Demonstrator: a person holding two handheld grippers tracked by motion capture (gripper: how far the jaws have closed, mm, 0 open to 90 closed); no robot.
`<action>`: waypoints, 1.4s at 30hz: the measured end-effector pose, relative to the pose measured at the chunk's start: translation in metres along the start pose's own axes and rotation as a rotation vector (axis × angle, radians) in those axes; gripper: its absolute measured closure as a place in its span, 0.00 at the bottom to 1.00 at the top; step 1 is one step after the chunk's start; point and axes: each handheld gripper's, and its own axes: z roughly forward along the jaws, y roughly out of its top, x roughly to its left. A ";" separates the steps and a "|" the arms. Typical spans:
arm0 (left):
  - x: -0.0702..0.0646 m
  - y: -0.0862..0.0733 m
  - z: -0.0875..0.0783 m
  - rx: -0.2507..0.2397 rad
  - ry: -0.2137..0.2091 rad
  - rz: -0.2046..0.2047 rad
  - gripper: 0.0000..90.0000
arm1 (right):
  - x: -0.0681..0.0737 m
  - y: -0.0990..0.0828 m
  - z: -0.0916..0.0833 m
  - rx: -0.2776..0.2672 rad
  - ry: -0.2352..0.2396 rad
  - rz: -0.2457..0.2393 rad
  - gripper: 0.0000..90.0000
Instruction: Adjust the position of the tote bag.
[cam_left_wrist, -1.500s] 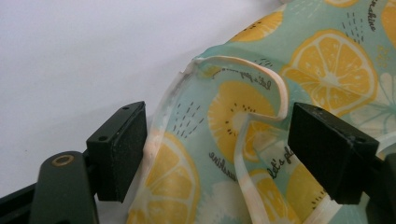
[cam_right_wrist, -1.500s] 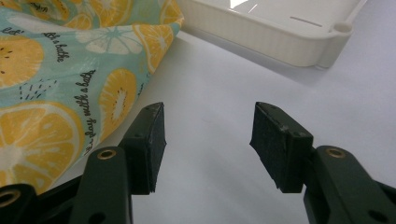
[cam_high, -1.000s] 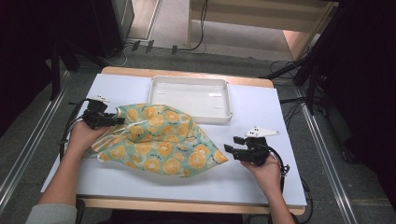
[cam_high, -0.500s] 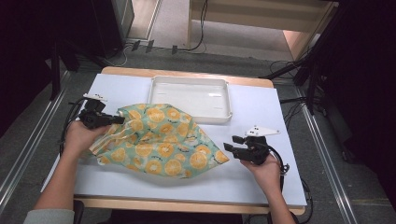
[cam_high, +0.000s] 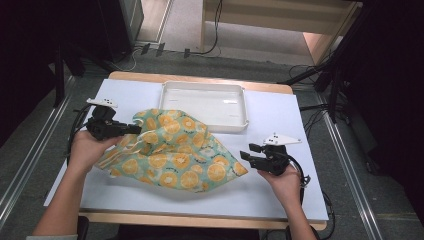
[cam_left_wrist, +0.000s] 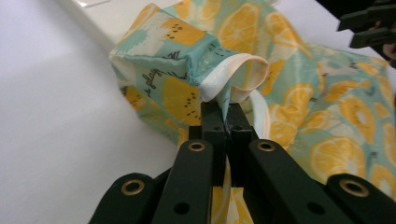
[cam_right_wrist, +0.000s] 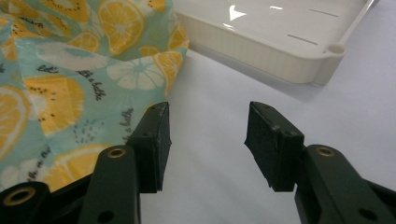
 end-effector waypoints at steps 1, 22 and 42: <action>-0.004 0.001 0.000 -0.003 -0.015 0.001 1.00 | 0.000 0.000 0.000 0.000 0.000 -0.001 0.57; -0.075 0.016 0.024 -0.009 -0.182 0.098 1.00 | 0.014 0.016 -0.008 -0.029 0.043 -0.020 0.59; -0.126 0.021 0.053 0.012 -0.275 0.173 1.00 | 0.036 0.026 -0.011 -0.042 0.069 -0.048 0.63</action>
